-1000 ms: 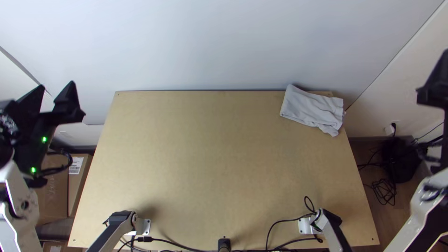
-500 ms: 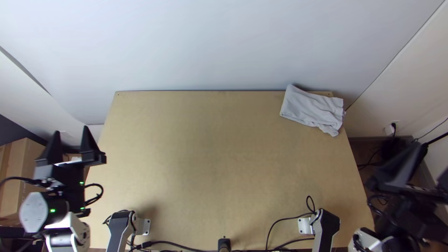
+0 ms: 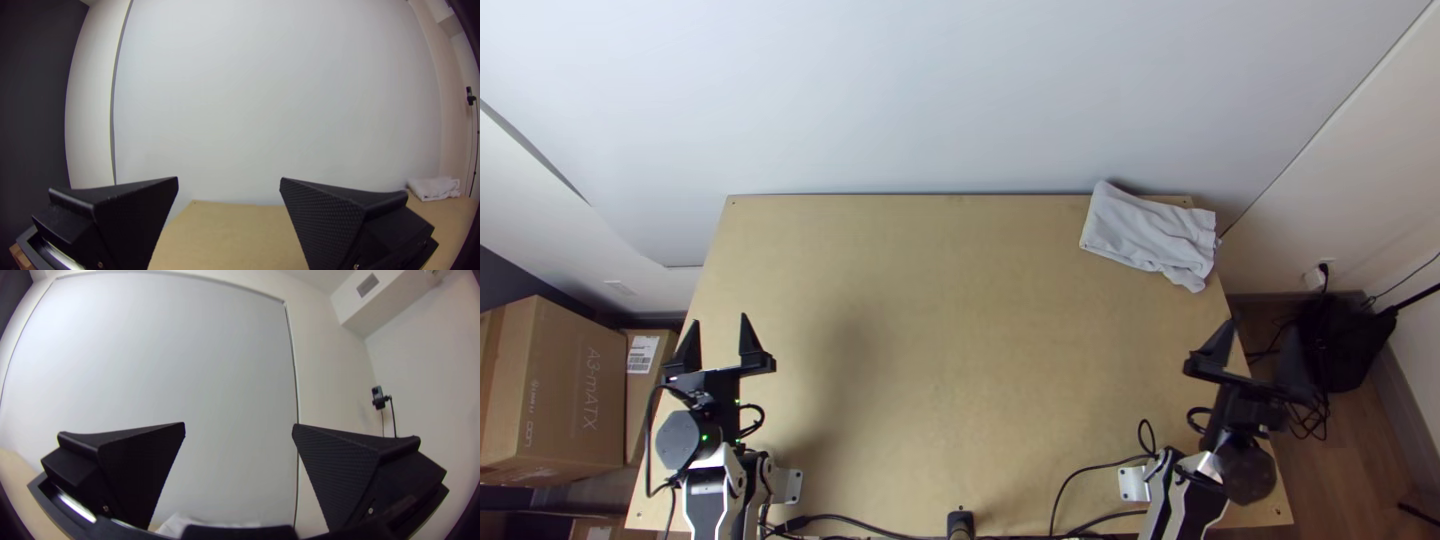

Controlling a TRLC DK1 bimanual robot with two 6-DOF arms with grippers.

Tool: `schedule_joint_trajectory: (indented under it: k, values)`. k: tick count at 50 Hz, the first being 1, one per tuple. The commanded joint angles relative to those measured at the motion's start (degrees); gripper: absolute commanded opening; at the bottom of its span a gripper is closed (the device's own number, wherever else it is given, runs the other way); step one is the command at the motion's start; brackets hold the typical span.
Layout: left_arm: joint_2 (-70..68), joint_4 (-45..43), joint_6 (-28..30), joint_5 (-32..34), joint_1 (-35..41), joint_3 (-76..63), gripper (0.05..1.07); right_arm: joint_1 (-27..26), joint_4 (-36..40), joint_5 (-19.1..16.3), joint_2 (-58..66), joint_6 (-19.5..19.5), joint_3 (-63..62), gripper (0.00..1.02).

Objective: Fold the t-shirt

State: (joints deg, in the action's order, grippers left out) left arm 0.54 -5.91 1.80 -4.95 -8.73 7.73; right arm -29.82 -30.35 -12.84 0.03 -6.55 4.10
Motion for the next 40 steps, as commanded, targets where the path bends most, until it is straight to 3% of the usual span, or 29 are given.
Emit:
schedule_joint_trajectory:
  k: [1, 7, 11, 17, 40]
  values:
    - [-0.6, -3.8, 1.4, 0.6, 0.3, -6.0, 1.03, 0.0, 6.2, 0.5, -0.5, 1.1, -4.0, 0.98]
    - [-0.6, 2.2, -0.1, 0.6, -0.2, -7.9, 1.03, 0.2, 20.3, 0.4, -0.5, -2.6, -4.0, 0.98]
    - [-0.4, 5.2, -2.7, 0.6, -0.5, -7.6, 1.03, -0.3, 27.9, 0.8, -0.5, -2.7, -3.9, 0.98]
    - [-0.4, 5.3, -2.5, 0.7, -0.7, -7.6, 1.03, -2.3, 29.8, 8.5, -0.1, -1.9, -3.7, 0.98]
    - [-0.5, 5.2, -2.5, 0.8, -0.7, -7.6, 1.03, -3.8, 29.8, 8.7, -0.2, -1.8, -3.7, 0.98]
